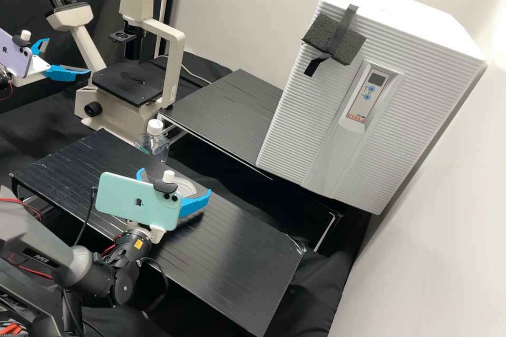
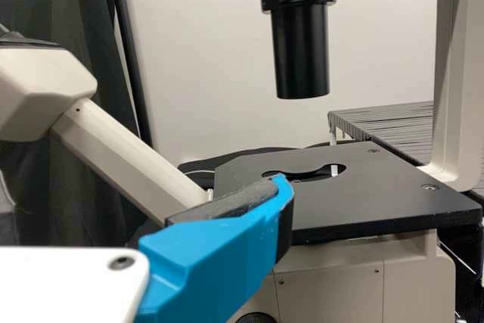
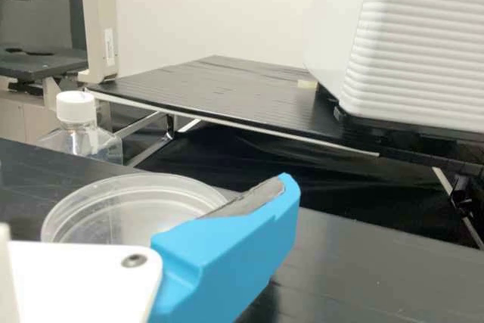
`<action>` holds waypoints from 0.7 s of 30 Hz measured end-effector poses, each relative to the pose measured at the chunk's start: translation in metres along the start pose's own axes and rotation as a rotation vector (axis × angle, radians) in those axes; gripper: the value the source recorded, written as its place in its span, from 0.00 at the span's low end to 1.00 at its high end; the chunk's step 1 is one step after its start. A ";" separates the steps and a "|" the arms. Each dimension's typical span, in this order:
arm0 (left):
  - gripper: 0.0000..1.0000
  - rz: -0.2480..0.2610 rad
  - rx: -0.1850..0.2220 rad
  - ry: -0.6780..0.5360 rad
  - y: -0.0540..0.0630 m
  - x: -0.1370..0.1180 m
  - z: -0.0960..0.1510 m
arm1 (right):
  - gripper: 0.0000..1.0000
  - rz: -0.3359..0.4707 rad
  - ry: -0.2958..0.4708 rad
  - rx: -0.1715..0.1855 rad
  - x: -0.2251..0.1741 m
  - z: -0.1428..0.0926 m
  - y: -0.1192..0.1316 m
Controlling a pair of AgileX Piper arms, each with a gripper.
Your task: Open the petri dish lid.
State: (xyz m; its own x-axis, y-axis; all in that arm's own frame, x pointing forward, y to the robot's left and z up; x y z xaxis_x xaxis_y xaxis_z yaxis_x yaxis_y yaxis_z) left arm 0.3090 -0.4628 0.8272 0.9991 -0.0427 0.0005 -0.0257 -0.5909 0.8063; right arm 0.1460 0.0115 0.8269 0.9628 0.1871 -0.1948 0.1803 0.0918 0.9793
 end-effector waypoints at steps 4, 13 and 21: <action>1.00 0.000 0.000 0.000 0.000 0.000 0.000 | 1.00 -0.004 -0.004 0.008 0.000 0.001 -0.001; 1.00 0.000 0.000 0.000 0.000 0.000 0.000 | 1.00 -0.013 -0.013 0.010 0.000 0.003 -0.001; 1.00 0.000 0.000 0.000 0.000 0.000 0.000 | 1.00 -0.018 -0.017 0.005 -0.001 0.004 -0.001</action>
State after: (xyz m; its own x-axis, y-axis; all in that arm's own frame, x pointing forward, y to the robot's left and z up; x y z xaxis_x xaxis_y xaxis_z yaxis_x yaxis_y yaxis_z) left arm 0.3090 -0.4628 0.8272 0.9991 -0.0427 0.0005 -0.0257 -0.5909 0.8063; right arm 0.1459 0.0073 0.8261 0.9627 0.1686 -0.2117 0.1988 0.0899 0.9759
